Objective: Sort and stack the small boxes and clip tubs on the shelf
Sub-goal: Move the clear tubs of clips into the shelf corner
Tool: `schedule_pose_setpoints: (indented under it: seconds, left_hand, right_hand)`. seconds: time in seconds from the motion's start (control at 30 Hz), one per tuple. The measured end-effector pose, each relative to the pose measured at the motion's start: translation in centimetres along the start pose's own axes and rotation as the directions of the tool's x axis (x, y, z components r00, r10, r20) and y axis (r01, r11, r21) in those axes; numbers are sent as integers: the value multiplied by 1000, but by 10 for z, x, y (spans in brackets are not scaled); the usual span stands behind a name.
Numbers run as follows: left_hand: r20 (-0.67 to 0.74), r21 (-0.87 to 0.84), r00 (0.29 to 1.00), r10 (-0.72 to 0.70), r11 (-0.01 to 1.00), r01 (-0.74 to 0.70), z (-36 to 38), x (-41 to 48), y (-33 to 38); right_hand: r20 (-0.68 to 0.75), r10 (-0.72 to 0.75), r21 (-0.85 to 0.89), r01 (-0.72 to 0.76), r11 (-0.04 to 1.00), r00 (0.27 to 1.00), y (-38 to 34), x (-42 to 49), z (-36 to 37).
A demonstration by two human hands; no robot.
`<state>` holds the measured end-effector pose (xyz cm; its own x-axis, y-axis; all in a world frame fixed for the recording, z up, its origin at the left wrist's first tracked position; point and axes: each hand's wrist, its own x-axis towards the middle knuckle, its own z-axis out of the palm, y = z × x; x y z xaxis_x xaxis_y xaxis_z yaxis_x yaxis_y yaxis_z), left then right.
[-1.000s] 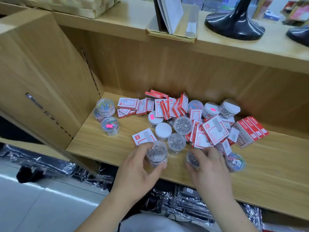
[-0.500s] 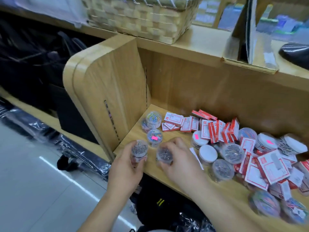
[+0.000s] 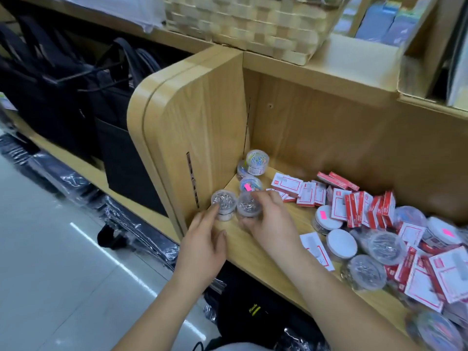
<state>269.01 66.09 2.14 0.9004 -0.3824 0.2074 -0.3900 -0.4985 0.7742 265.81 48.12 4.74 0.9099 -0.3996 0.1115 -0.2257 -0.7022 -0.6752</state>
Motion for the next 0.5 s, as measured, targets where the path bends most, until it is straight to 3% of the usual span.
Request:
schedule_pose_setpoints:
  seconds: [0.17, 0.27, 0.37, 0.5]
  left_hand:
    - [-22, -22, 990, 136, 990, -137, 0, -11, 25]
    - [135, -106, 962, 236, 969, -223, 25, -17, 55]
    - [280, -159, 884, 374, 926, -341, 52, -17, 81]
    - [364, -152, 823, 436, 899, -410, 83, -13, 106]
  right_hand:
    - [-64, -29, -68, 25, 997, 997, 4, -35, -49]
    - [-91, 90, -140, -103, 985, 992, 25, -65, -81]
    - [-164, 166, -170, -194, 966, 972, 48, -97, -107]
    - [-284, 222, -172, -278, 945, 933, 71, -134, -130]
